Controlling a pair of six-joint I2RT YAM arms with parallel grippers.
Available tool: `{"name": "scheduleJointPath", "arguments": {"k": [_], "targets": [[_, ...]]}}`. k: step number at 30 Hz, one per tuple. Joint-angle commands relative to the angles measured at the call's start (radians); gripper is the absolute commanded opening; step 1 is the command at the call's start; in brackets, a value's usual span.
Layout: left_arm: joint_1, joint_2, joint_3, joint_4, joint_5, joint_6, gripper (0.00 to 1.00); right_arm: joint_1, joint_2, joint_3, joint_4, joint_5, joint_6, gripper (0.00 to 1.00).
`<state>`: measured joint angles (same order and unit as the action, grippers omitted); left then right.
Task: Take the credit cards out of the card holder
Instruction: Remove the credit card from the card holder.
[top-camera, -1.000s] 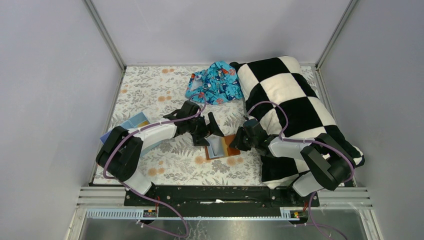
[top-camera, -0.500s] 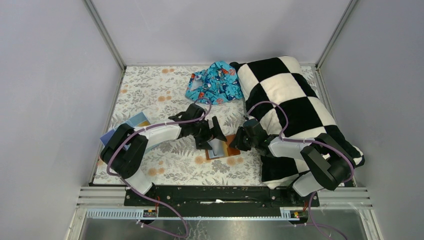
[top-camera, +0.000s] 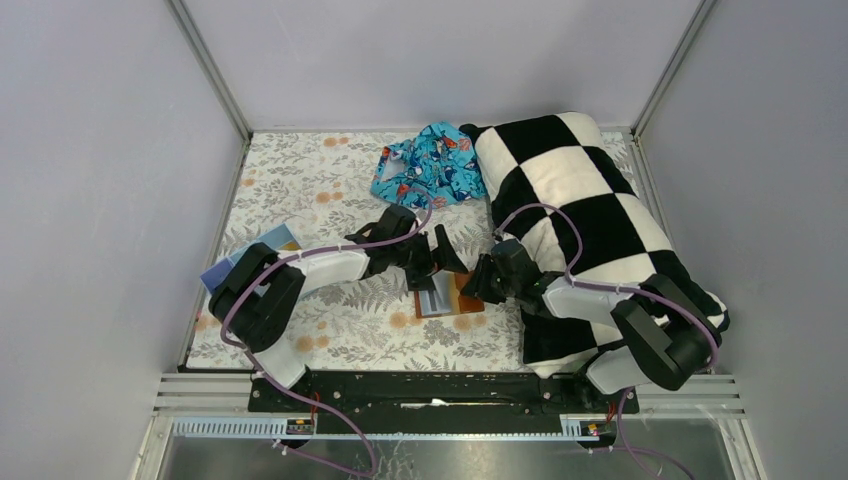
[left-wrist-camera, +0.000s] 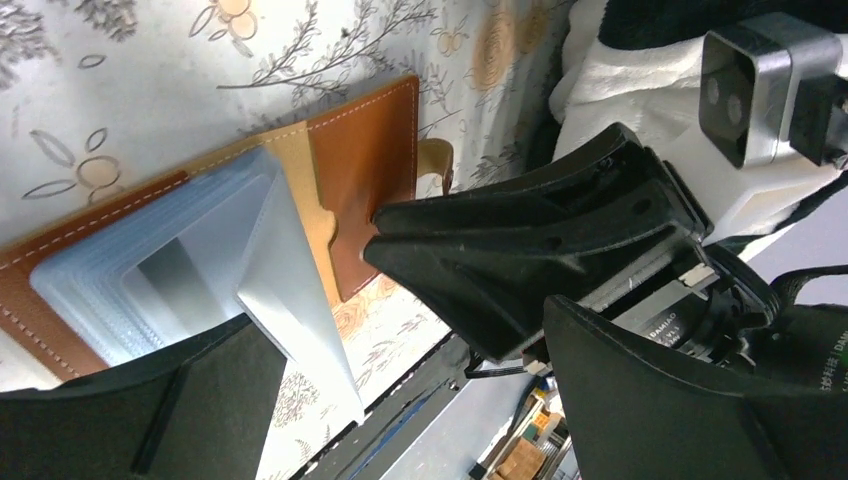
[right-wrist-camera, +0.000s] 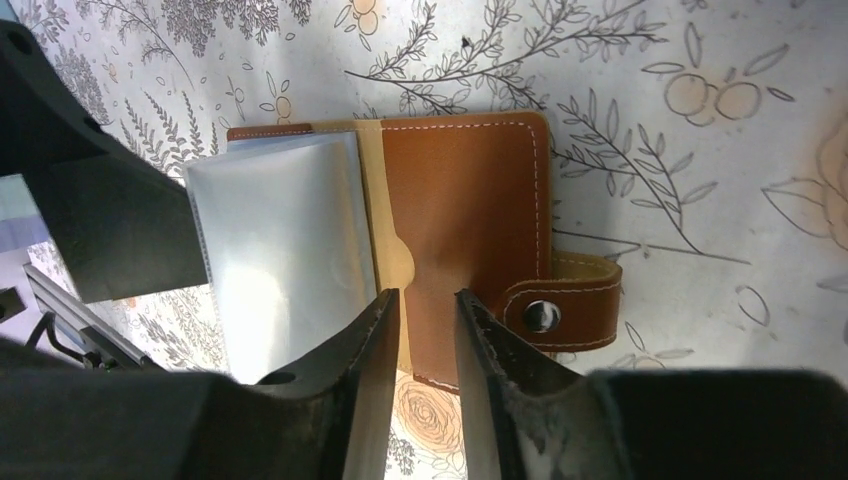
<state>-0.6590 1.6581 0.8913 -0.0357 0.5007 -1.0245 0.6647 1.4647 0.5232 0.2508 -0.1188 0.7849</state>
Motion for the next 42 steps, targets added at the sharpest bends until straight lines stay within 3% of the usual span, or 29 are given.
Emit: {"name": "scheduleJointPath", "arguments": {"k": [1,4,10,18,22,26,32,38,42], "targets": [[-0.01,0.028,0.02,0.138,0.042,-0.036,0.99,-0.018,-0.093,-0.022,-0.069,0.056,0.011,0.38],[-0.013,0.04,0.005,0.219,0.071,-0.07,0.99,-0.025,-0.175,-0.068,-0.062,0.086,0.015,0.45],[-0.037,0.091,0.016,0.343,0.13,-0.121,0.99,-0.043,-0.339,-0.116,-0.111,0.113,-0.005,0.51],[-0.068,0.188,0.077,0.311,0.141,-0.09,0.99,-0.095,-0.426,-0.129,-0.204,0.143,-0.028,0.47],[-0.067,0.201,0.091,0.233,0.096,-0.045,0.99,-0.098,-0.482,-0.132,-0.188,0.083,-0.037,0.47],[-0.067,0.163,0.113,0.19,0.085,-0.016,0.99,-0.097,-0.433,-0.15,-0.064,-0.093,-0.028,0.42],[-0.065,0.055,0.146,0.066,0.049,0.05,0.99,-0.099,-0.331,-0.134,0.049,-0.203,-0.023,0.26],[-0.041,-0.02,0.087,0.068,-0.006,0.05,0.99,-0.098,-0.209,-0.114,0.214,-0.337,0.025,0.25],[-0.025,-0.012,0.045,0.14,0.015,0.013,0.99,-0.098,-0.201,-0.131,0.273,-0.328,0.059,0.26]]}}
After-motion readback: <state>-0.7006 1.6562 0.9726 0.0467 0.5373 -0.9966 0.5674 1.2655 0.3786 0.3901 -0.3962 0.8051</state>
